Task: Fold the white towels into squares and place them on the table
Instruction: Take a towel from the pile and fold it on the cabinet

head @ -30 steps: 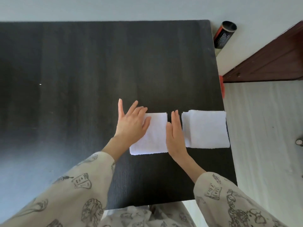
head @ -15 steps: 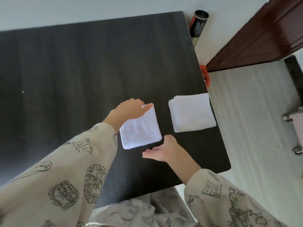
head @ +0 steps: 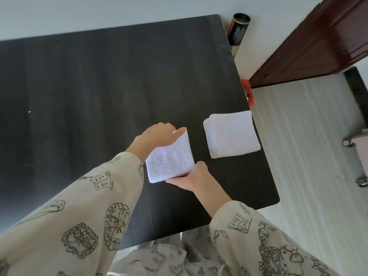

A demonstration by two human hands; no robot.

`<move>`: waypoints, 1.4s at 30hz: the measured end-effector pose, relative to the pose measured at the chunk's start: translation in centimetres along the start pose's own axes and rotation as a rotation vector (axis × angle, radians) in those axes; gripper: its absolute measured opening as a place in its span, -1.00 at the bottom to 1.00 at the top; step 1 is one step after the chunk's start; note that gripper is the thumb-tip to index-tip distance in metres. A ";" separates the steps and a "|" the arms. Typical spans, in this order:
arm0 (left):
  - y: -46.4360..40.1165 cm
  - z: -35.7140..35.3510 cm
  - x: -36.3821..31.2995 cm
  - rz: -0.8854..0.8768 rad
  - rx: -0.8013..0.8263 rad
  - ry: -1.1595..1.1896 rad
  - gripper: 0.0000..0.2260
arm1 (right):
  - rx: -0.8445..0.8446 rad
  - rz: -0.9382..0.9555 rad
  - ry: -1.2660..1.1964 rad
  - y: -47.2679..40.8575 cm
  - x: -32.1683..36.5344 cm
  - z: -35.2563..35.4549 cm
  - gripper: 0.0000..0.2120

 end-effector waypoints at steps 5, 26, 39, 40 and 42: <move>1.3 1.1 -0.7 -0.011 -0.057 0.023 -0.44 | -0.050 -0.141 -0.070 0.2 0.0 2.3 -0.62; 1.6 -3.4 -15.6 -0.084 -0.533 -0.168 -0.45 | -0.047 1.612 2.103 -0.6 22.5 0.8 -0.43; 0.0 -4.8 -15.0 -0.107 -0.533 -0.069 -0.53 | 0.024 1.481 2.237 -4.5 22.5 1.4 -0.44; 0.0 -4.7 -15.0 -0.123 -0.531 -0.043 -0.54 | 0.039 1.474 2.222 -4.3 22.5 1.3 -0.43; 0.5 -4.1 -15.0 -0.162 -0.553 0.082 -0.56 | 0.104 1.496 2.125 -3.5 22.7 1.1 -0.41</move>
Point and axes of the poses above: each hand's wrist, its own y-axis away from the middle knuckle, its own z-axis out of the back of the hand, x = y × z, the point moved 9 cm from there along -y, towards the middle knuckle, and after that the axes turned 9 degrees about z, right-handed, at the moved point
